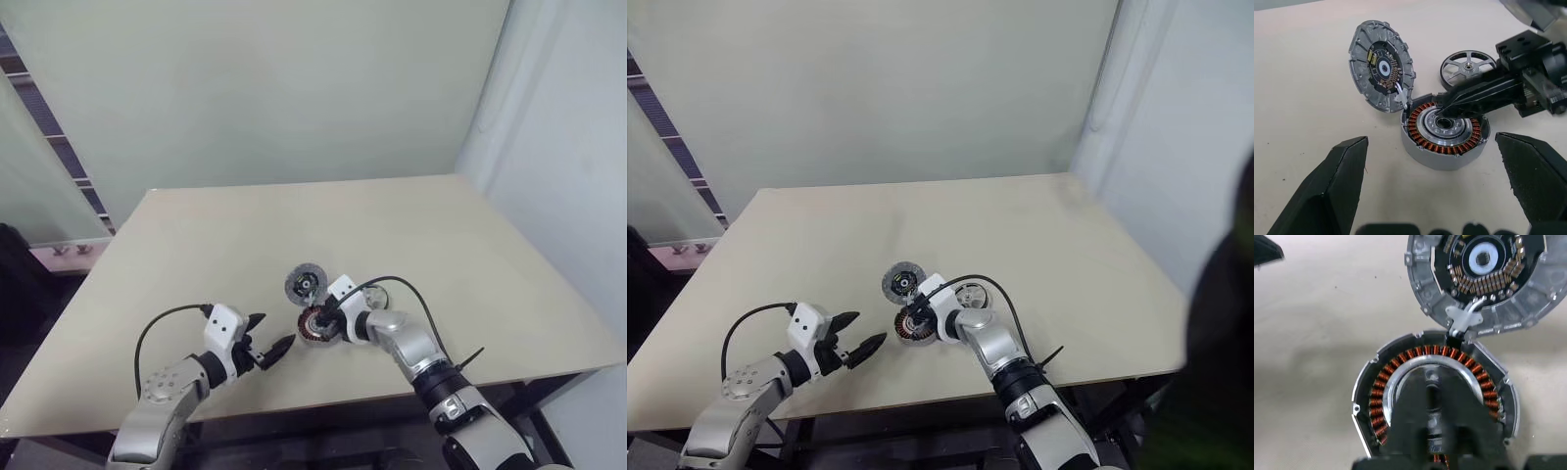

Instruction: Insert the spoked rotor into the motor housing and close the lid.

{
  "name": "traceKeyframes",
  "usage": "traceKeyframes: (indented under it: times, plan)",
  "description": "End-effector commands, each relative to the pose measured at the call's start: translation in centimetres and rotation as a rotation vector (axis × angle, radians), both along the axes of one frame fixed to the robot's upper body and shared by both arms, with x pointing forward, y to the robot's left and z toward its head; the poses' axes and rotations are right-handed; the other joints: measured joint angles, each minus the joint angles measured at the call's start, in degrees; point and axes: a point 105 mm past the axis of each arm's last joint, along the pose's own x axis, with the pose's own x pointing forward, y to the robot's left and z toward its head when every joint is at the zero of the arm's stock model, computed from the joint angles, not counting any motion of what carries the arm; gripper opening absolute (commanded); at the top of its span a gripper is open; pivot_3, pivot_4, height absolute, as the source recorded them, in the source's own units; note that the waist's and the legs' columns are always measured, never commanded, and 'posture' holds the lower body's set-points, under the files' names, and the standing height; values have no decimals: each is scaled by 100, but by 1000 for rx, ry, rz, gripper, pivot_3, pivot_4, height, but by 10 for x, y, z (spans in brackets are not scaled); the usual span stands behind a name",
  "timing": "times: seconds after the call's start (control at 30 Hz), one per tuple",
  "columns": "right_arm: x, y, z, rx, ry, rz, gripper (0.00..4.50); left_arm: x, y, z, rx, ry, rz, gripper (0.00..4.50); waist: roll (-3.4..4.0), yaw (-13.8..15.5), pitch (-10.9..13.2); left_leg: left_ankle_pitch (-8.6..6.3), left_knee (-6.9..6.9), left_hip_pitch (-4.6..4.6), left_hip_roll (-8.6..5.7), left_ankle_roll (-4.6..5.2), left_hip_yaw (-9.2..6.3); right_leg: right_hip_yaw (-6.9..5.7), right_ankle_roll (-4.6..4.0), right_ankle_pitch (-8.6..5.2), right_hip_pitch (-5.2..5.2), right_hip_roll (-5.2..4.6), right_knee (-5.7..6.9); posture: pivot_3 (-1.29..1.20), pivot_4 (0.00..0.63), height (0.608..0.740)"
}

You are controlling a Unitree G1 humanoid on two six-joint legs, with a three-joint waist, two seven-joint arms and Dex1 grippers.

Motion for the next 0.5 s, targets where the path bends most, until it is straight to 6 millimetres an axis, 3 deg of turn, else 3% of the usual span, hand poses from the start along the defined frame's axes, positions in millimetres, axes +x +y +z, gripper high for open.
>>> traceKeyframes:
  times: [0.03, 0.13, 0.33, 0.43, 0.5]
  plan:
    - [1, 1, -2, -39, -43, 18, 25, 5, -2, 14, 7, -58, -13, 4500, 0, 0, 0, 0, 0, 0, 0, 0, 0, 0, 0, 0, 0, 0, 0, 0, 0, 740]
    - [0, -3, -9, -65, -56, 26, 25, 6, -2, 15, 7, -61, -8, 4500, -1, -1, 0, 0, 1, 2, 0, 0, 1, 0, 0, 0, 2, 0, -1, 0, 0, 740]
    - [14, -9, 18, 78, -70, -63, 25, 7, -3, 15, -1, -64, -6, 4500, 0, 1, 0, 0, 2, 2, 0, 0, 0, 0, 0, 0, 3, 0, -2, 0, 0, 740]
    - [19, -13, 35, 146, -66, -95, 577, 7, -5, 14, -9, -64, -12, 4500, 0, 0, 1, 0, 2, 0, -1, 0, 0, 1, 0, 0, 2, 0, -2, 0, 0, 740]
    - [20, -17, 46, 179, -73, -116, 1231, 7, -7, 14, -14, -64, -18, 4500, 0, 0, 0, 0, 1, 0, 0, 0, -1, 0, 0, 0, 1, 0, -1, 0, 0, 740]
